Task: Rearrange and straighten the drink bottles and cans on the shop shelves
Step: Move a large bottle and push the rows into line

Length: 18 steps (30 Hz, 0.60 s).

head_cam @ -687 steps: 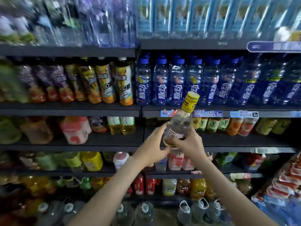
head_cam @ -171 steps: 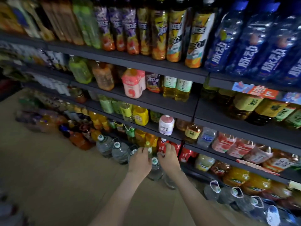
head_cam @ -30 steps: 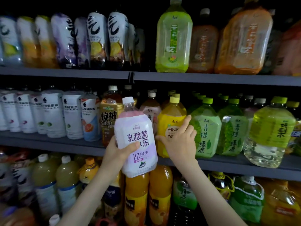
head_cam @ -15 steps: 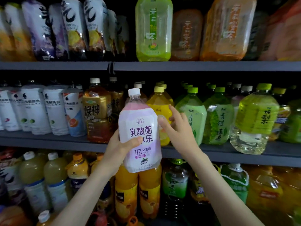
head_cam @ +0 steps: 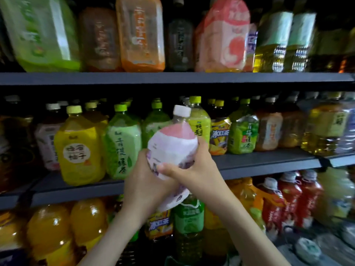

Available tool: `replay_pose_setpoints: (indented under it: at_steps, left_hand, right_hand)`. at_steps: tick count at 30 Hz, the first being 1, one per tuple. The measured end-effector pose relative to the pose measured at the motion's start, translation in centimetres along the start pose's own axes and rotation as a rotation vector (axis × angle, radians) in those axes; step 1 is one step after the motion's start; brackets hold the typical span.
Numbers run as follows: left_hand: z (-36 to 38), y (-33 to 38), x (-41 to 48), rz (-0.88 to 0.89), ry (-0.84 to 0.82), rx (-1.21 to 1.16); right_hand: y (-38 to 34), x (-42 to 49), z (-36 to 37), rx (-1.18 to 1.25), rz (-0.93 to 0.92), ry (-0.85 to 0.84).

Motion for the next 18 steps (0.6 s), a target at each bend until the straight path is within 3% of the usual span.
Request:
replay_pose_setpoints:
  at_steps: [3, 8, 10, 13, 18]
  left_hand:
    - [4.2, 2.9, -0.9, 0.089, -0.081, 0.03]
    - [9.5, 5.0, 0.3, 0.173, -0.426, -0.185]
    - [9.4, 4.8, 2.2, 0.147, -0.276, -0.164]
    - [9.0, 4.8, 5.2, 0.087, 0.107, 0.078]
    - [12.5, 4.8, 7.5, -0.099, 0.219, 0.12]
  right_hand:
    - [1.4, 0.0, -3.9, -0.029, 0.016, 0.148]
    - [4.0, 0.4, -11.9, 0.093, 0.024, 0.345]
    - [5.0, 0.8, -14.7, 0.096, 0.022, 0.402]
    - [6.5, 1.8, -17.6, 0.06, 0.023, 0.454]
    - [7.1, 3.1, -19.2, -0.031, 0.042, 0.473]
Point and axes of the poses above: each hand's wrist, its own x-axis towards the middle knuckle, its own z-axis out of the palm, y = z × x, the point moved 8 cm from there along x, towards the middle knuckle, and after that the axes turned 2 degrees about z, right-handed, at the moved point
